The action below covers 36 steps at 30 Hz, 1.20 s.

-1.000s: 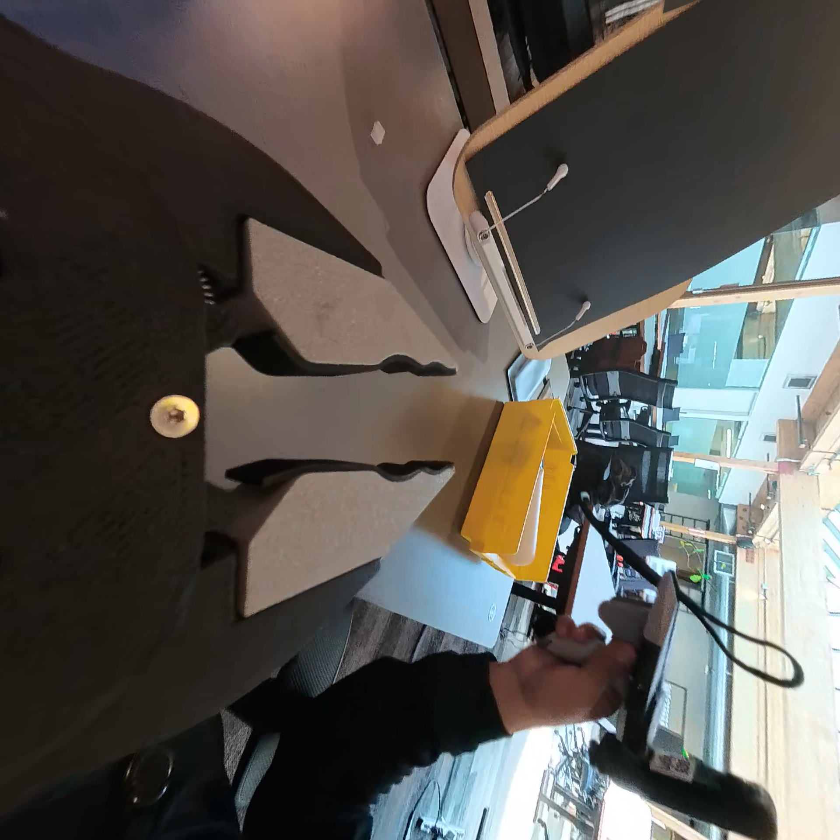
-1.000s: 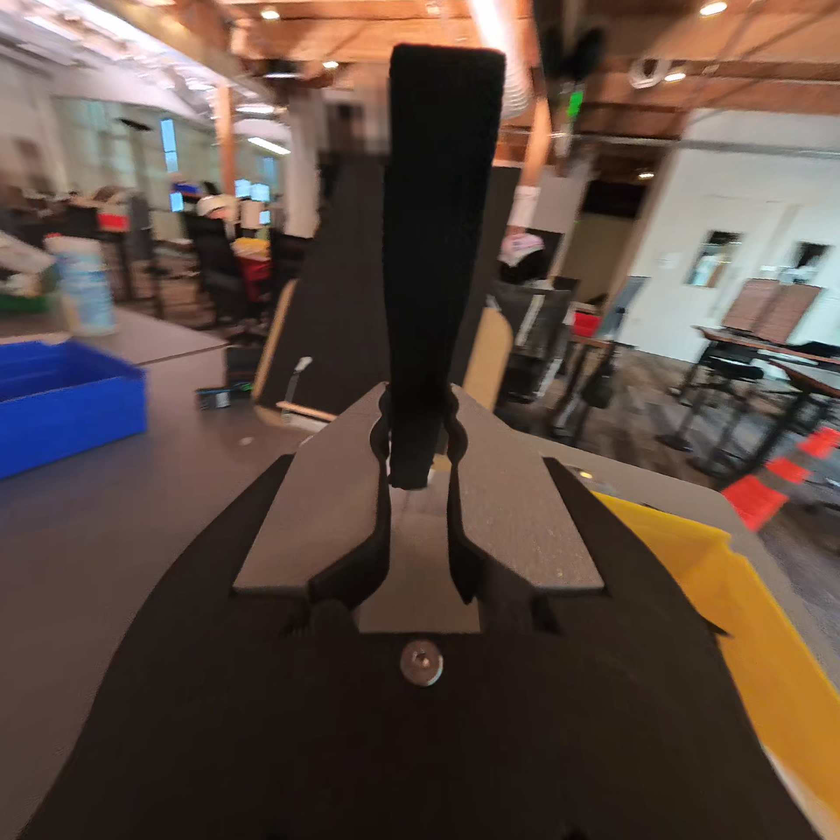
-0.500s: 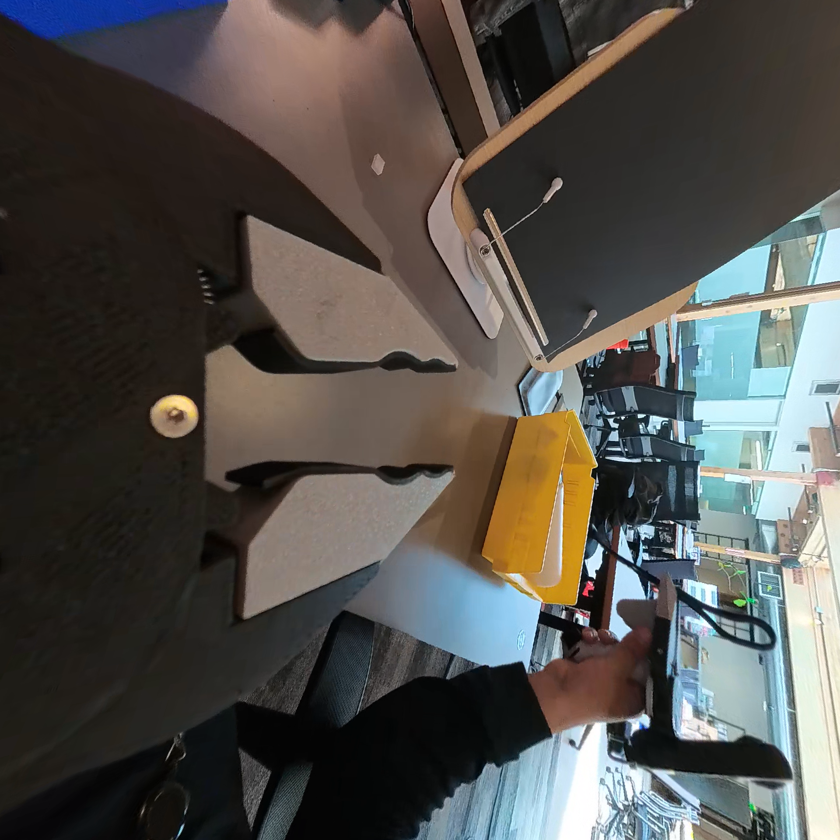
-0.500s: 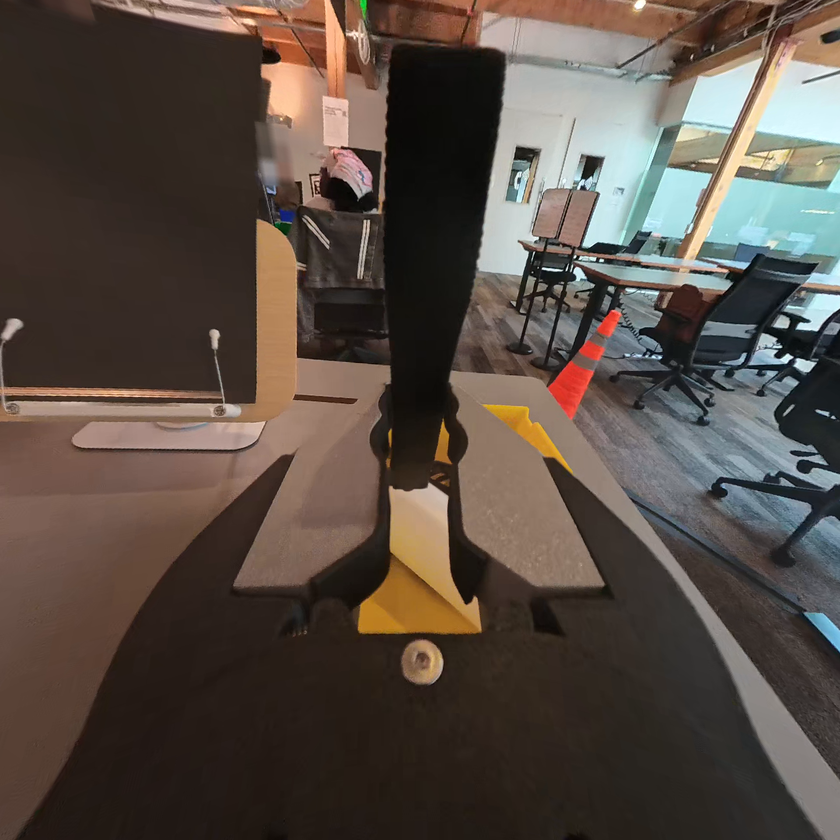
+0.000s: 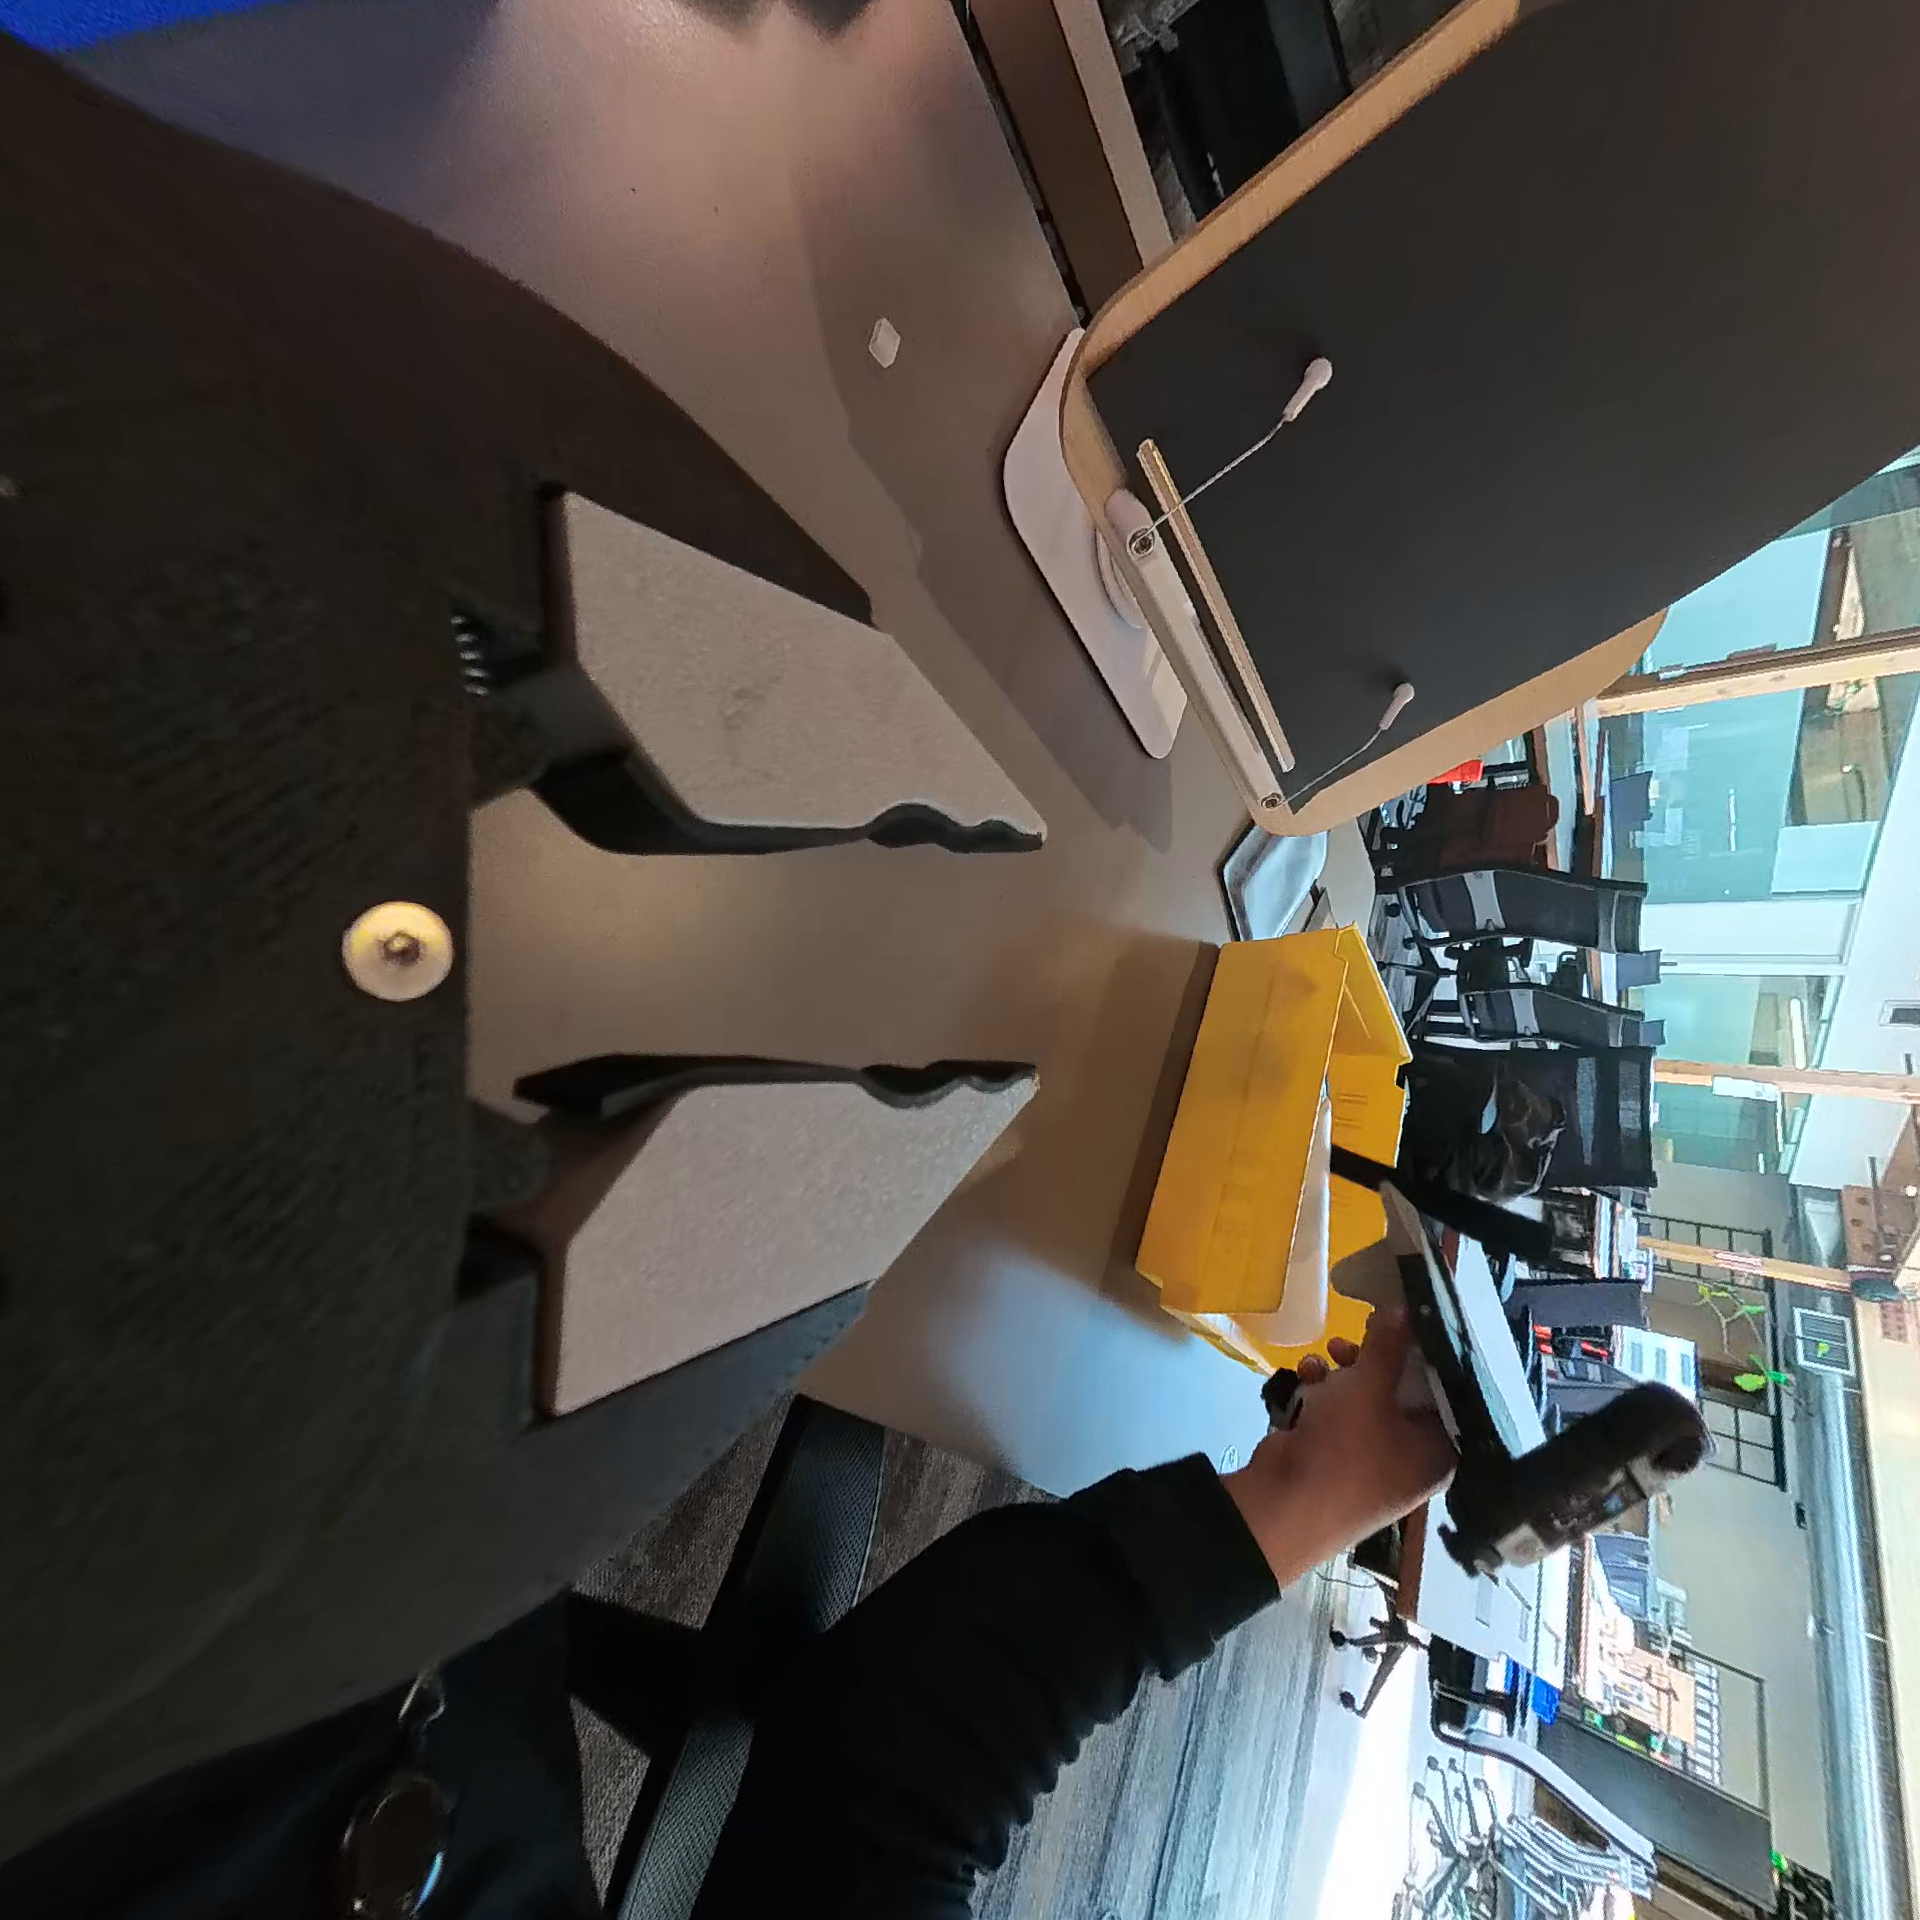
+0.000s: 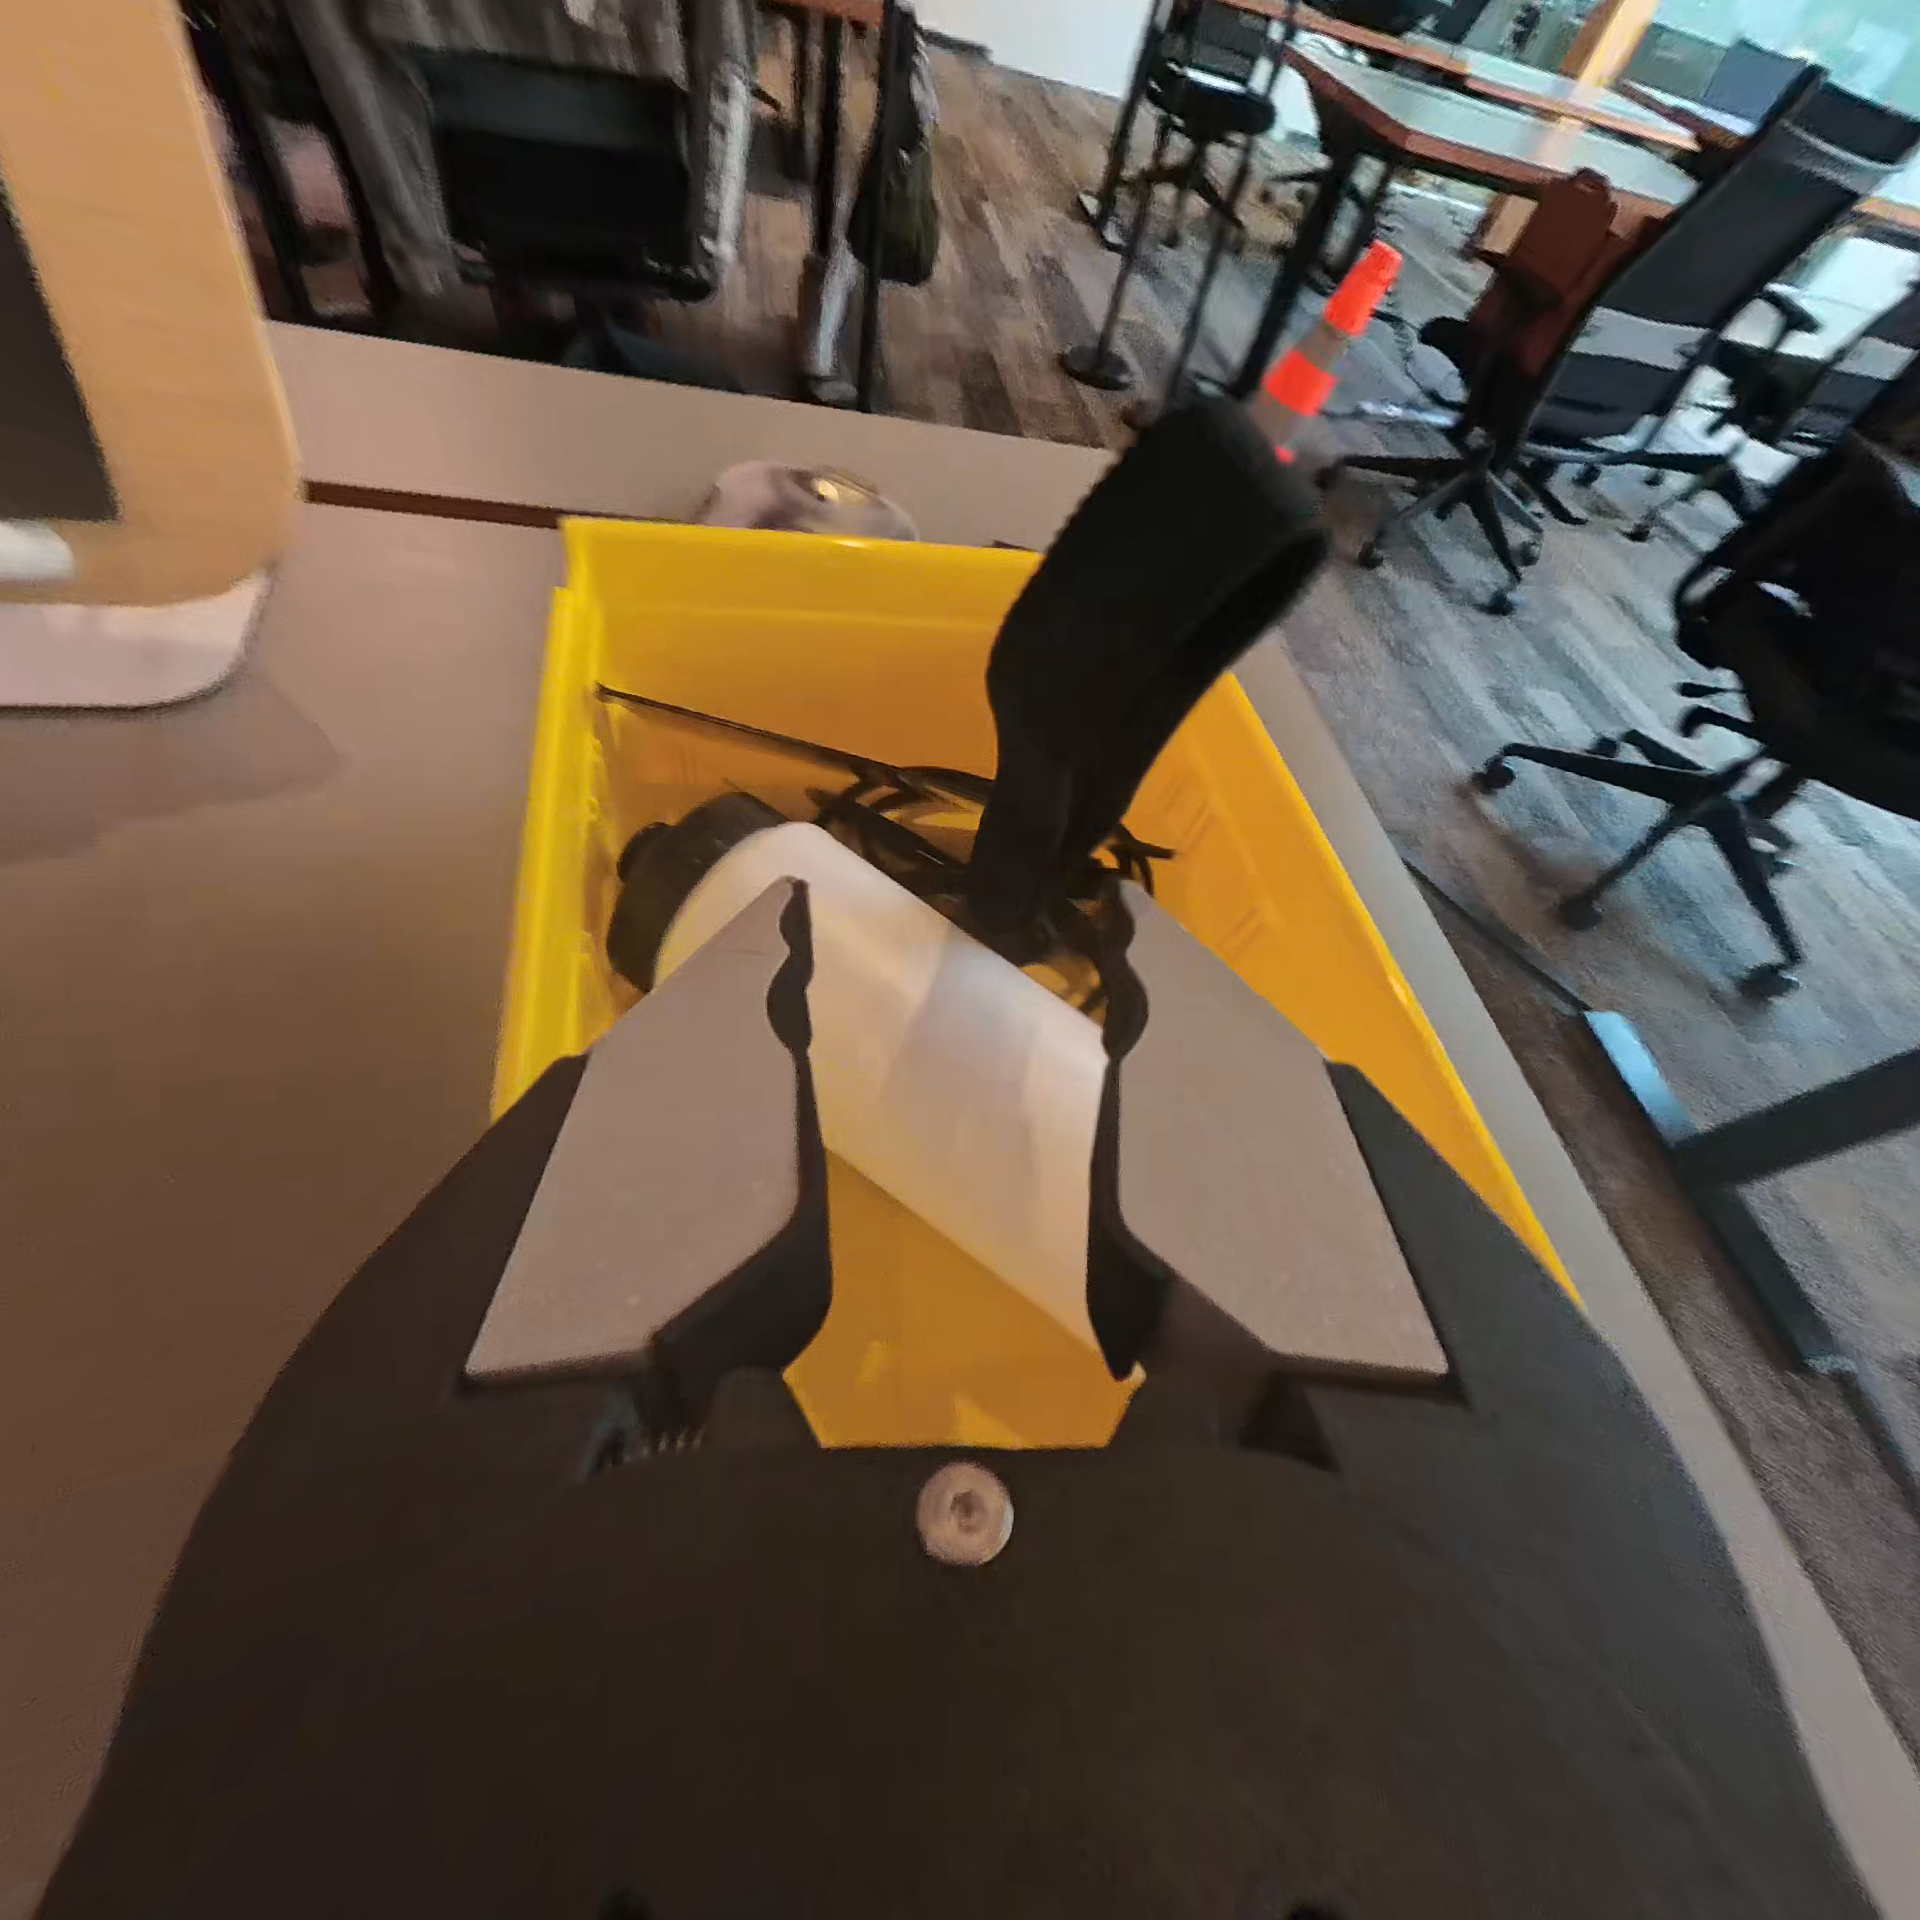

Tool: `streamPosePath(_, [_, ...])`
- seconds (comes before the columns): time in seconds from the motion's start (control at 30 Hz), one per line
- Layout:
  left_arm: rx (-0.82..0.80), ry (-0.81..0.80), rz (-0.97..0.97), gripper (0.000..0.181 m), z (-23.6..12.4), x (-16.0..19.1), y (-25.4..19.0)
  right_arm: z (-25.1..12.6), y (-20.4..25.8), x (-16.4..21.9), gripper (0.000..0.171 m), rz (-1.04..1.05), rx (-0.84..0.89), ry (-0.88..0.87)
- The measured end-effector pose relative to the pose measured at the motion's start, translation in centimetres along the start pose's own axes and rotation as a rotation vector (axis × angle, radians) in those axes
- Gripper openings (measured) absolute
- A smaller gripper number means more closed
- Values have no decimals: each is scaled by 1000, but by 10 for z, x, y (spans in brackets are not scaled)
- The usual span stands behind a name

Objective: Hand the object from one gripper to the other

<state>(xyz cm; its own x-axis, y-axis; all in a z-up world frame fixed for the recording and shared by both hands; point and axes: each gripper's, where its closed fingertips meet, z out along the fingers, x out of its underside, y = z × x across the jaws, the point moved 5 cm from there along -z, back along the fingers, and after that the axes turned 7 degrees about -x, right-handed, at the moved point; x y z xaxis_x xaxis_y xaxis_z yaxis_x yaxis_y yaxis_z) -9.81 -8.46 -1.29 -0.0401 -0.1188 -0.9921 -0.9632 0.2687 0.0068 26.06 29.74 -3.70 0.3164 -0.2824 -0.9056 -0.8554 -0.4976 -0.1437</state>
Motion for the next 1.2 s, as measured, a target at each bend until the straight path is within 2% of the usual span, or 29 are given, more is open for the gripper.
streamPosePath(0.1, [4, 5, -10, 38, 2, 2, 1, -4, 9, -3, 28, 51, -146, -46])
streamPosePath(0.2, [5, 18, -7, 38, 4, 5, 0, -2, 7, 5, 32, 99, -212, -28])
streamPosePath(0.27, [6, 18, 1, 38, 4, 5, -1, -5, 2, 7, 40, 134, -231, -29])
streamPosePath(0.53, [4, 6, -2, 37, 2, 3, 1, -41, -28, -6, 41, 309, -260, -241])
streamPosePath(0.7, [-2, 7, 14, 37, 2, 2, 0, -63, -8, -24, 55, 337, -496, -354])
streamPosePath(0.77, [-1, 7, 17, 37, 2, 2, 0, -71, -6, -30, 65, 363, -512, -378])
streamPosePath(0.93, [-4, 10, 15, 37, 2, 3, 1, -84, 4, -35, 69, 258, -455, -338])
streamPosePath(1.2, [-22, -9, 19, 37, -4, -1, 5, -89, 36, -47, 69, 183, -505, -338])
